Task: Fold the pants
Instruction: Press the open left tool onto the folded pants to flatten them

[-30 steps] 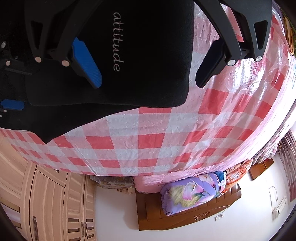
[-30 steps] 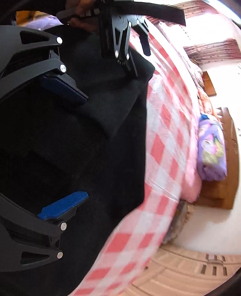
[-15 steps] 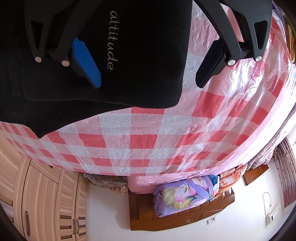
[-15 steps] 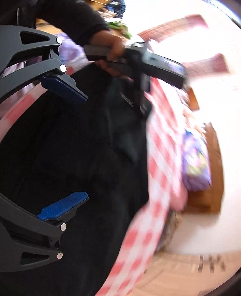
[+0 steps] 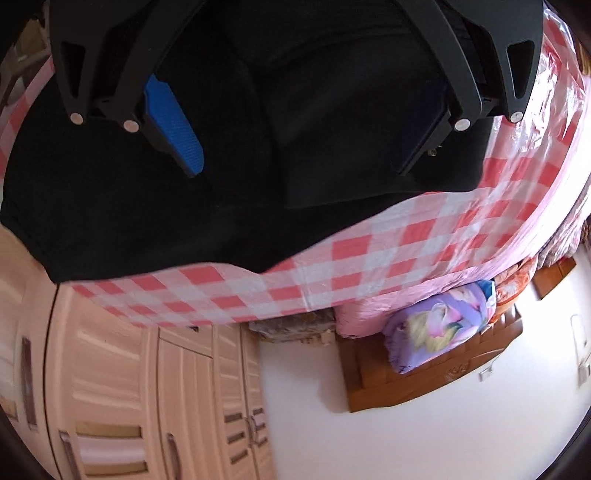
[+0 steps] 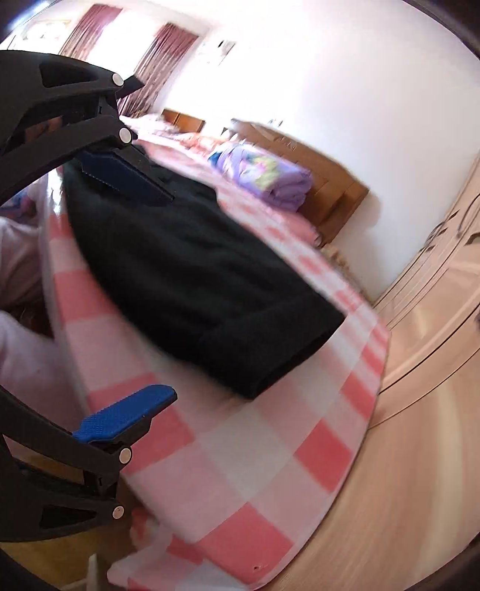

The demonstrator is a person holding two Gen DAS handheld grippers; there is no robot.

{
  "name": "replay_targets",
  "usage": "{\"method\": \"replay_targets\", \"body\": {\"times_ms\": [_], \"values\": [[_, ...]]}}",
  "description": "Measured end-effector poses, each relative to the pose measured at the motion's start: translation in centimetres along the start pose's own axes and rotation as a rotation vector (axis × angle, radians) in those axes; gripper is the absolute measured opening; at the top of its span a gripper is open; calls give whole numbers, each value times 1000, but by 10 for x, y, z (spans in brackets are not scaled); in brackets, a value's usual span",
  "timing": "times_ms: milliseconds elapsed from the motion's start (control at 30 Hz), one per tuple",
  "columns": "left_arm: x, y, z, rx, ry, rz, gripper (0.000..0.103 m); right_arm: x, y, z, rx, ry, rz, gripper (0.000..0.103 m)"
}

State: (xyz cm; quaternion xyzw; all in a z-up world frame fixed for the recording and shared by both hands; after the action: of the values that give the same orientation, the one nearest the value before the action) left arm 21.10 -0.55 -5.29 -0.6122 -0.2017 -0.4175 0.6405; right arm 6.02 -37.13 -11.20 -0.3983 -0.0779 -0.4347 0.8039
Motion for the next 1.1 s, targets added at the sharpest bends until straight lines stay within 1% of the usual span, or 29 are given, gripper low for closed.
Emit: {"method": "replay_targets", "body": {"times_ms": [67,133,167,233,267,300,333,367,433,500,633,700,767,800,867,900,933,1000,1033,1067,1100], "values": [[-14,15,-17,31,70,58,101,-2,11,2,-12,-38,37,95],[-28,29,-19,32,76,105,102,-1,20,3,-29,-64,52,95],[-30,30,-16,9,45,96,102,2,25,3,-46,-75,58,95],[-37,39,-9,-67,-38,139,102,6,36,-3,-91,-79,96,97],[-40,43,-5,-111,-87,167,102,6,41,-7,-98,-73,121,98],[-43,47,-3,-159,-136,187,102,8,42,-6,-91,-81,120,98],[-43,48,-1,-169,-134,183,102,10,46,-7,-92,-82,131,98],[-43,49,-3,-164,-107,169,102,13,49,-8,-92,-78,135,98],[-43,49,-4,-157,-107,154,102,22,54,-11,-71,-35,130,98],[-42,48,-5,-156,-108,152,102,30,54,-15,-39,25,117,98],[-41,46,-4,-161,-108,147,102,44,57,-23,38,109,123,99],[-41,46,-4,-162,-108,141,102,42,56,-20,68,111,147,99],[-41,46,-4,-163,-109,140,102,33,57,-11,92,66,185,99],[-41,46,-3,-162,-109,140,102,28,57,-7,86,37,186,98],[-41,46,-4,-163,-109,144,102,30,57,-8,72,38,155,95],[-41,46,-3,-160,-109,152,102,33,57,-9,74,54,135,89],[-41,45,-3,-150,-113,176,102,35,58,-11,61,59,122,86],[-35,39,-5,-119,-120,228,101,34,60,-8,33,25,114,86],[-24,32,-12,-128,-107,222,101,33,64,-5,15,-18,113,84],[-9,22,-23,-157,-81,192,101,30,65,-1,-1,-60,109,81],[5,14,-34,-179,-54,168,101,28,64,-2,-10,-80,106,70]]}}
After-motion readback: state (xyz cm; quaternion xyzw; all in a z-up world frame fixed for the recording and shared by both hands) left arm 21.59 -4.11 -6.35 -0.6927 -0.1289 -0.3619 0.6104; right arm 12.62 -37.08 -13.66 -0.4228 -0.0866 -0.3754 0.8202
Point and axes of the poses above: each gripper's, at about its wrist camera, not at the fingertips, and y roughly the way its jaws point, z to its left, x to its top, the point moved 10 cm from there along y, roughly the way its jaws point
